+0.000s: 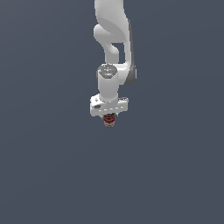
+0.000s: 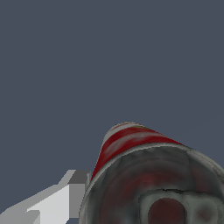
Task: Pick up the object and move it to a goal position.
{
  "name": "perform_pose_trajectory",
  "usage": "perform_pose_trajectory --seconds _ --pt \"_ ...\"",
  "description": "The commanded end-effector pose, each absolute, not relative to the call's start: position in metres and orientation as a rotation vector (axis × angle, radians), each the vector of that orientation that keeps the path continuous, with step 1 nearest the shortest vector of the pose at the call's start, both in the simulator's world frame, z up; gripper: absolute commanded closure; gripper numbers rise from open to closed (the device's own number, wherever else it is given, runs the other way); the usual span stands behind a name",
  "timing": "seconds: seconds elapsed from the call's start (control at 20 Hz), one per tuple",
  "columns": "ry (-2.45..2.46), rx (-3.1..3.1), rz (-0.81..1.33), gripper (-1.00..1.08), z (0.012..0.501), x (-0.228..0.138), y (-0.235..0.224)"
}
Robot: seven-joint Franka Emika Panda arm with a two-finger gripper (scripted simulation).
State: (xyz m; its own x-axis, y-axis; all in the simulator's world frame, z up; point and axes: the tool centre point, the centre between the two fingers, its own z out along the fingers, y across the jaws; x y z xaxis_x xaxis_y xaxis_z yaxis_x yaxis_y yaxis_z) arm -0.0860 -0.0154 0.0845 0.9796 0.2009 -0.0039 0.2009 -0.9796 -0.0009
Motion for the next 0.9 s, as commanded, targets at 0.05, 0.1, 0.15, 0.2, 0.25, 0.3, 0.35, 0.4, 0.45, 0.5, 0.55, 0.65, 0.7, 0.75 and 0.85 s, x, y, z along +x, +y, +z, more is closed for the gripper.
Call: perform_pose_trajectory --seconds 0.05,0.1,0.15,0.2,0.25,0.3,0.35,0.4,0.45,0.5,0.55,0.65,0.7,0.75,0.85 --pt "-0.318 -3.125 0.000 1.08 0.094 -0.072 -0.008" --pt "-0.318 -3.125 0.000 1.08 0.097 -0.068 -0.005" --pt "-0.317 -3.126 0.000 1.08 0.100 -0.063 -0.003" --pt "-0.317 -3.126 0.000 1.08 0.104 -0.058 0.000" --pt "-0.317 -3.126 0.000 1.08 0.107 -0.053 0.004" --pt "-0.317 -3.126 0.000 1.08 0.111 -0.048 0.007" --pt "-0.317 -3.126 0.000 1.08 0.114 -0.042 0.010" --pt "-0.317 -3.126 0.000 1.08 0.118 -0.036 0.014" --pt "-0.317 -3.126 0.000 1.08 0.122 -0.030 0.018" --pt "-0.317 -3.126 0.000 1.08 0.126 -0.023 0.021" --pt "-0.317 -3.126 0.000 1.08 0.131 -0.017 0.025" --pt "-0.317 -3.126 0.000 1.08 0.138 -0.005 0.032" --pt "-0.317 -3.126 0.000 1.08 0.142 0.001 0.036" --pt "-0.317 -3.126 0.000 1.08 0.146 0.007 0.039" --pt "-0.317 -3.126 0.000 1.08 0.153 0.019 0.045"
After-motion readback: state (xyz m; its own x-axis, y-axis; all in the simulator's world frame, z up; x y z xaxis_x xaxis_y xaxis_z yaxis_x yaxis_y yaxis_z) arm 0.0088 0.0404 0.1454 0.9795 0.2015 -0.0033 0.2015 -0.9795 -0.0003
